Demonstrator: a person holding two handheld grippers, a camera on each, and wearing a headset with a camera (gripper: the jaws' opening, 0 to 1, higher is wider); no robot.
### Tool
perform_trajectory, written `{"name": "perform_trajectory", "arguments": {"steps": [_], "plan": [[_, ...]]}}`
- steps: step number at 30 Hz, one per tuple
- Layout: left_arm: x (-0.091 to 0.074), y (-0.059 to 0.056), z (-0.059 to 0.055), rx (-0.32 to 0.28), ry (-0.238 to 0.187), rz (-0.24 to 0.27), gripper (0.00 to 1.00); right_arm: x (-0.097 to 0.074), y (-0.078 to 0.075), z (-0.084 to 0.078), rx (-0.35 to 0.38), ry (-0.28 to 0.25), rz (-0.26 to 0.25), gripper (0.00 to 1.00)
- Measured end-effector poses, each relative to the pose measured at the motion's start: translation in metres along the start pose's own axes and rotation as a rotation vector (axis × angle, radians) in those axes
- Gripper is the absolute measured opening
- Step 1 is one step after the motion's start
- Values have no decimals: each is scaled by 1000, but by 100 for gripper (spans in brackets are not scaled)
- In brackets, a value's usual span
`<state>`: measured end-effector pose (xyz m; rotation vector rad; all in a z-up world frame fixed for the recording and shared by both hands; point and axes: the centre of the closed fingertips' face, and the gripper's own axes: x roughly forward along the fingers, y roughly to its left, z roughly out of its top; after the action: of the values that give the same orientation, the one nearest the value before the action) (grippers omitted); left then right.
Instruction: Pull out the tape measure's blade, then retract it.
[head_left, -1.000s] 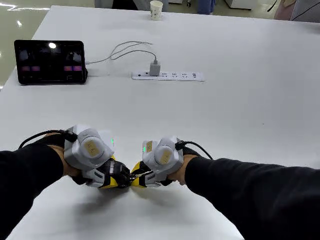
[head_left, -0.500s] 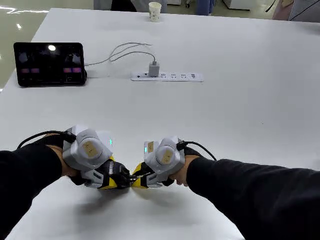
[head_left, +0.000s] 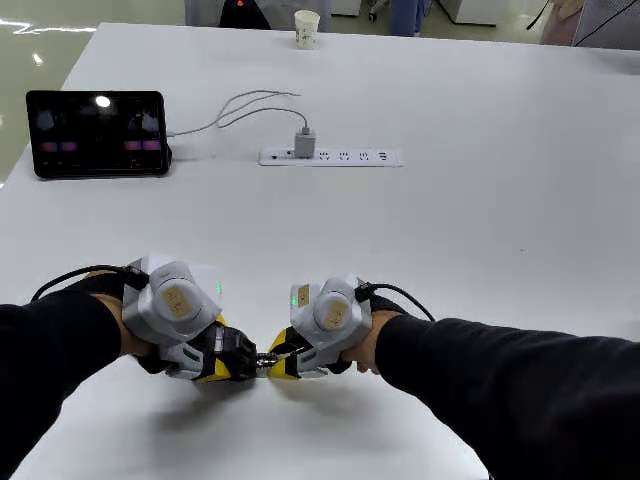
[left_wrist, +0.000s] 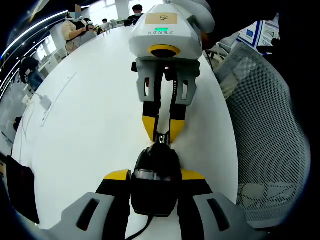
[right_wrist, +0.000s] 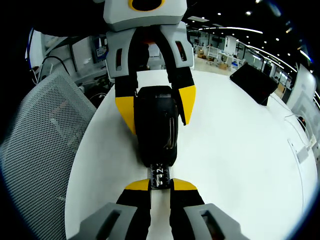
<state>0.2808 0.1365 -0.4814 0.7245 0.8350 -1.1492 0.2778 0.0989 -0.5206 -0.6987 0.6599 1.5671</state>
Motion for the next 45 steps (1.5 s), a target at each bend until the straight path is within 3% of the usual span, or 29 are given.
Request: {"name": "perform_trajectory", "arguments": {"steps": [45], "plan": [[1,-1,-1,-2,0,3,30,-18,0,-20,21,16,-15,10]]}}
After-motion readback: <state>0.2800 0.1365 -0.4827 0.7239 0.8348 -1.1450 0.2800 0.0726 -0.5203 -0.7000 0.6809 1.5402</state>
